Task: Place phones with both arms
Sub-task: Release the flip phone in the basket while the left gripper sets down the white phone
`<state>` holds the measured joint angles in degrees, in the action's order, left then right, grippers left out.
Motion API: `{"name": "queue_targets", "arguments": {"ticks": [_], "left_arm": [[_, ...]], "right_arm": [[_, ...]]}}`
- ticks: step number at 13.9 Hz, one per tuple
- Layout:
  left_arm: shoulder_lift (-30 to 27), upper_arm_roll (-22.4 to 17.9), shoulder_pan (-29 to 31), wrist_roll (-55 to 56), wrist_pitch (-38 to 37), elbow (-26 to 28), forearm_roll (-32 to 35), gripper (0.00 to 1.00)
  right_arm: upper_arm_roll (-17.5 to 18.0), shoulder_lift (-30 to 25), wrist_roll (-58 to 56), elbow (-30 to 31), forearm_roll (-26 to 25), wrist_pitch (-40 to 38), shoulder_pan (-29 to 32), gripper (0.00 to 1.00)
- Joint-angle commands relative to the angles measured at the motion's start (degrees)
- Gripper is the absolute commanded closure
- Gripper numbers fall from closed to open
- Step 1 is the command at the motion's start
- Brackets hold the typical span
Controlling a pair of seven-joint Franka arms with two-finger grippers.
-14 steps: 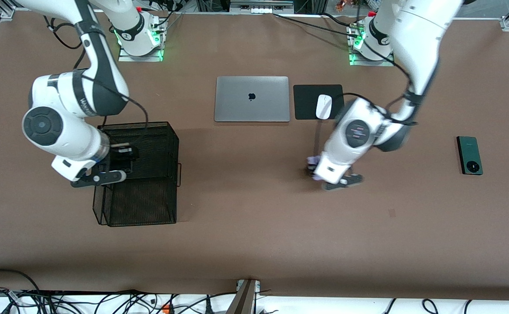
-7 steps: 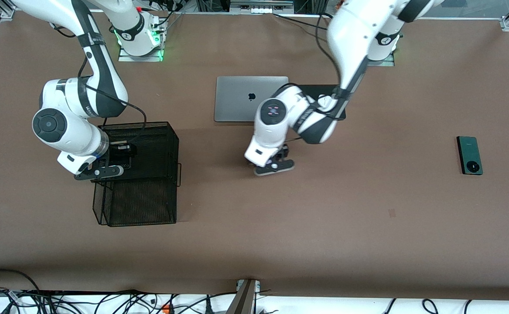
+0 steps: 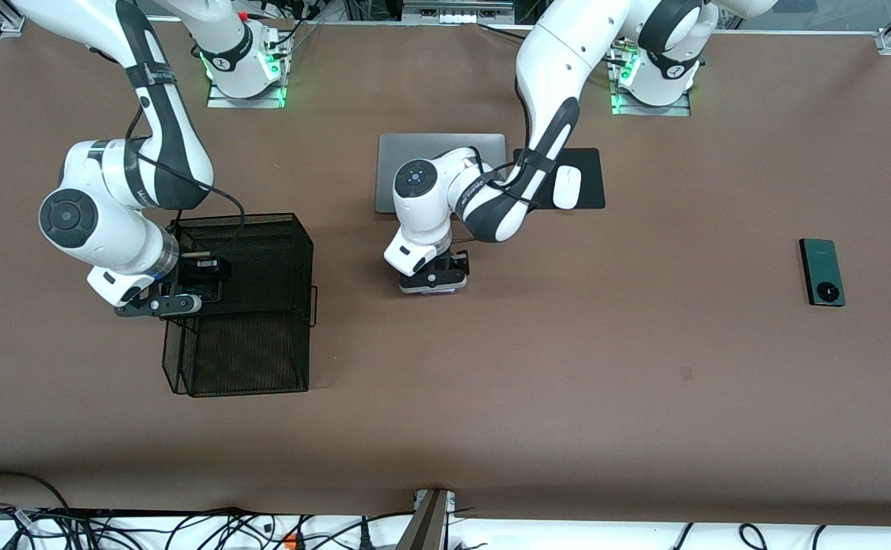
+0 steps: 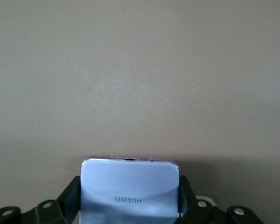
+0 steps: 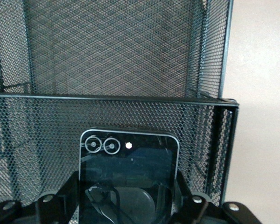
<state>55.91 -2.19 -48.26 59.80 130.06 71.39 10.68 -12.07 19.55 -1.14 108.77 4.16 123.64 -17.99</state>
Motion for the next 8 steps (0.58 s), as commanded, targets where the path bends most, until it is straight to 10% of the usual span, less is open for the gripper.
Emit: {"name": "queue_targets", "arguments": {"ticks": [1, 2, 3, 4, 6, 8], "left_arm": [[0.60, -0.80, -0.17, 0.05, -1.48, -0.56, 1.71, 1.00], [0.69, -0.80, -0.26, 0.05, -1.39, -0.38, 1.71, 1.00], [0.77, -0.80, -0.26, 0.31, -1.30, -0.38, 1.71, 0.81], [0.77, -0.80, -0.35, 0.58, -1.21, -0.38, 1.71, 0.40], [0.86, -0.71, -0.35, 0.40, -1.21, -0.46, 1.62, 0.07], [0.25, -0.71, 0.09, -0.13, -1.48, -0.47, 1.62, 0.00]], "right_arm": [[0.12, -1.09, -1.05, 0.92, 1.47, 0.99, 0.50, 0.06], [0.12, -1.18, -1.05, 0.75, 1.47, 0.99, 0.50, 0.01], [0.12, -1.18, -1.05, 0.48, 1.47, 0.82, 0.50, 0.01], [0.12, -1.18, -0.97, 0.31, 1.47, 0.82, 0.50, 0.01], [0.20, -1.18, -0.79, -1.97, 1.47, 0.29, 0.33, 0.01], [0.29, -1.18, -0.70, -4.43, 1.38, -1.45, 0.06, 0.01]]}}
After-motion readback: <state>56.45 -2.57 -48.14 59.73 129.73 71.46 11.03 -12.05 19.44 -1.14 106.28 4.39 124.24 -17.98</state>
